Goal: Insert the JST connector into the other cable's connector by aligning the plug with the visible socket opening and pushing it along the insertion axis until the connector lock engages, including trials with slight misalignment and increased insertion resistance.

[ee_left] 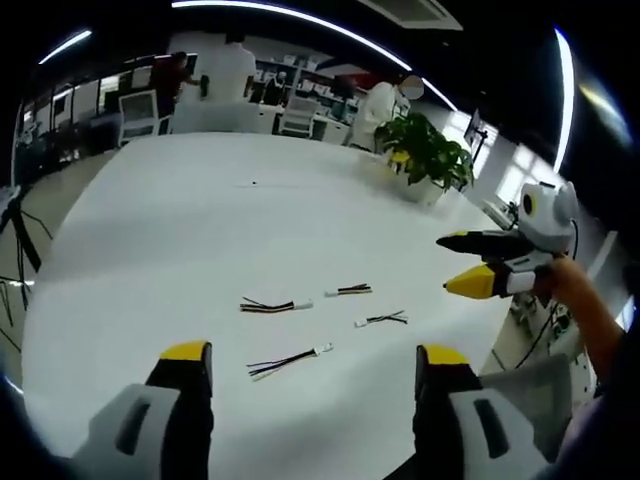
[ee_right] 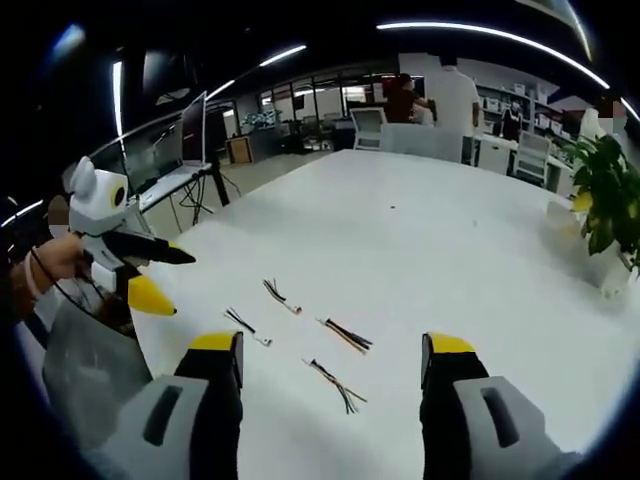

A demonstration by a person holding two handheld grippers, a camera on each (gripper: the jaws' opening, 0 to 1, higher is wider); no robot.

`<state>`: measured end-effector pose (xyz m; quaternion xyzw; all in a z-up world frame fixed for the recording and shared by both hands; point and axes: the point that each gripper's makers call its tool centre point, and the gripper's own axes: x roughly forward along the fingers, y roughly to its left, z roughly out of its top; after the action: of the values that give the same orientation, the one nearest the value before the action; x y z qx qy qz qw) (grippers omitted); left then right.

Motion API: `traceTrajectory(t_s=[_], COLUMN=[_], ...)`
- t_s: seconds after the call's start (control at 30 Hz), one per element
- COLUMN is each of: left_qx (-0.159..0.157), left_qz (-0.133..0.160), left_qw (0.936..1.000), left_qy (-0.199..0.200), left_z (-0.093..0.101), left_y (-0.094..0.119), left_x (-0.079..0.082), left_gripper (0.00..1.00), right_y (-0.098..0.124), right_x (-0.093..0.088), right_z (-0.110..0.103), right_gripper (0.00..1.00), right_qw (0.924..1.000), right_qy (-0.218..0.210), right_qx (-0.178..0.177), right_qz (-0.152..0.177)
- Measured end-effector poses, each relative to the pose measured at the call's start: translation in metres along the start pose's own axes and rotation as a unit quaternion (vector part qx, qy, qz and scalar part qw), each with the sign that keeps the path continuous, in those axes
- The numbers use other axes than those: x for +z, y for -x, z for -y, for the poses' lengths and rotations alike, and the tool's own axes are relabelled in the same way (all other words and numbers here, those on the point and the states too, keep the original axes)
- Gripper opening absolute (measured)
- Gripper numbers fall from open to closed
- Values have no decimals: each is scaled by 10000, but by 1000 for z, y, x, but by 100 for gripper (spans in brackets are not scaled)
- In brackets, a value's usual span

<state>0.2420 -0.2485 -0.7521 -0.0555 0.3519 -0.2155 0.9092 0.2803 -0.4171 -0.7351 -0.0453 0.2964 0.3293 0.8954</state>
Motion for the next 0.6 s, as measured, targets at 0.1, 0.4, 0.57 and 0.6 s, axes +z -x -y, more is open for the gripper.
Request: traceTrajectory(t_s=[0.1,0.4,0.57,0.6], left_qx=[-8,-227,-265,-279], left_qz=[18,226,170,172], left_qw=[10000,9995,9994,9994], left_qy=[-33,73,106,111], left_z=[-2,2,1,1], left_y=[-4,-9,-16,-17], left_x=[4,23,25,26], left_gripper=[79,77,73,73], right_y=[-3,-10,-15,-16], right_x=[2,7,7,7], right_z=[-2,-1,1,1], right_gripper=[69,65,64,63], right_qw=[10000,9996,9993,9993], right_qy=[29,259,268,283], right_qx=[51,139,181,183], right_qz=[-3,-58,-169,-173])
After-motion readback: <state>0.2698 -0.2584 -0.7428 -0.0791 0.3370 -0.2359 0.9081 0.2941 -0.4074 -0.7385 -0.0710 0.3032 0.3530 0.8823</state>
